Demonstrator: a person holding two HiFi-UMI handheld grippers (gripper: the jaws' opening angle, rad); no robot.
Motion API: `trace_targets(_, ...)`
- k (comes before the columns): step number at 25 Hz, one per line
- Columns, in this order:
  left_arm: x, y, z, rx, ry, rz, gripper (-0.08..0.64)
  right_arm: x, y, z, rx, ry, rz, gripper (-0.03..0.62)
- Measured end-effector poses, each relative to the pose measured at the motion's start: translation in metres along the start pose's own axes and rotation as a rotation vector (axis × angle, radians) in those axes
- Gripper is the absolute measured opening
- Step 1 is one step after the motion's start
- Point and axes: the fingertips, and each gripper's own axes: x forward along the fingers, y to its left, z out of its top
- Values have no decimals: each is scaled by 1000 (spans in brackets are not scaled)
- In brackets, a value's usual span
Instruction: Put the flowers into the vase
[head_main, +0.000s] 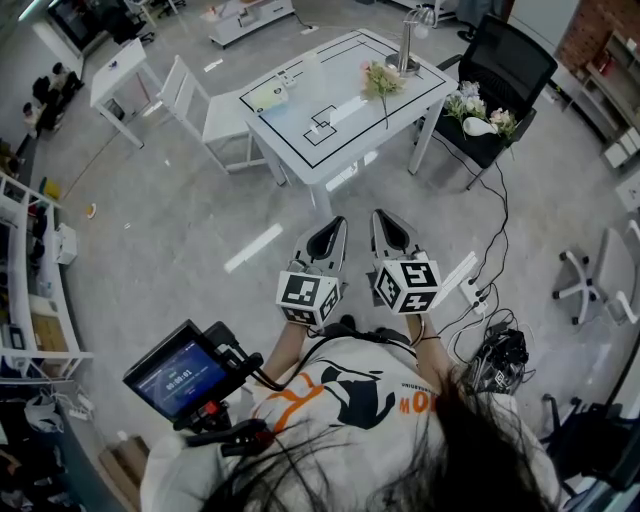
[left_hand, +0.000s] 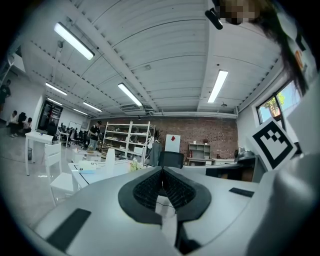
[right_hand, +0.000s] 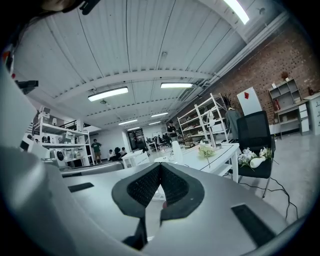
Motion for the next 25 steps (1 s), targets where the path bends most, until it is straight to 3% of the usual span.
trace_targets(5, -3, 5, 0, 23, -2, -22, 11, 2, 3, -5, 17, -6, -15, 12)
trace_targets(14, 8, 16, -12, -33, 28, -35, 11, 9, -2, -11, 18, 27, -39, 12)
trace_targets(25, 56, 20, -18, -35, 46, -28, 11, 37, -39, -5, 44, 29, -24, 12)
